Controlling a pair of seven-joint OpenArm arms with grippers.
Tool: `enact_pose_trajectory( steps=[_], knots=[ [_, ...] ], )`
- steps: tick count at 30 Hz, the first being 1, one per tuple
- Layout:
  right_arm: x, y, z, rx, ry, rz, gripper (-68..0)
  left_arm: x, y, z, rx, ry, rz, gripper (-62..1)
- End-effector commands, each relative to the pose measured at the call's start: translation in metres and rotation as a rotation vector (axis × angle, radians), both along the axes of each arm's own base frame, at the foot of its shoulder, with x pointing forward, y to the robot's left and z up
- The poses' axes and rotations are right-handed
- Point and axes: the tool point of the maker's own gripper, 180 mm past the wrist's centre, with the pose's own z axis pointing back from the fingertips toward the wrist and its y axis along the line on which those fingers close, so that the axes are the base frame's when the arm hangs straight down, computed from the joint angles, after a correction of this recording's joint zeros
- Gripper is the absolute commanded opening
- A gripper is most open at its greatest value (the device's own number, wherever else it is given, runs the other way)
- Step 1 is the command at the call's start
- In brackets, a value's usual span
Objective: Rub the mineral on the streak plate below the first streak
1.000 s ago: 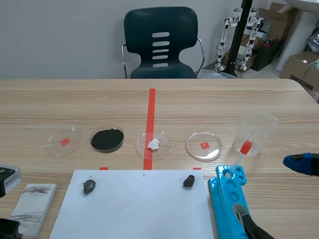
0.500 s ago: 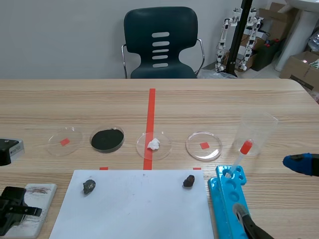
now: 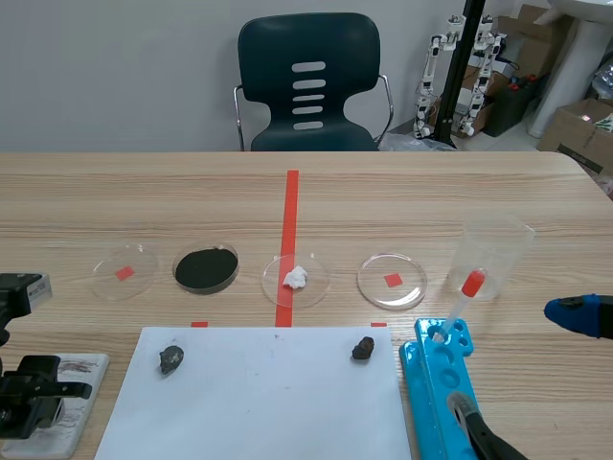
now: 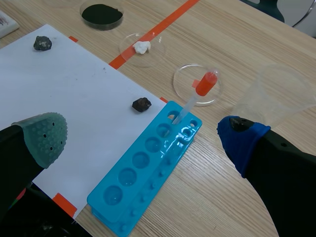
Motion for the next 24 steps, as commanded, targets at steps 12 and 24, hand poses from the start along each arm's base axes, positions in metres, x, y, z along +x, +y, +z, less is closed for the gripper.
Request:
enact_pose_trajectory(
  steps=[12,24],
  knots=[
    [0.004,0.000,0.006,0.013,-0.024,-0.004,-2.9,0.000,-0.006,-0.014,-0.033,0.024,-0.004,-46.4],
    [0.004,0.000,0.006,0.013,-0.024,-0.004,-2.9,0.003,-0.023,-0.012,-0.124,0.010,-0.024,-46.4]
  ],
)
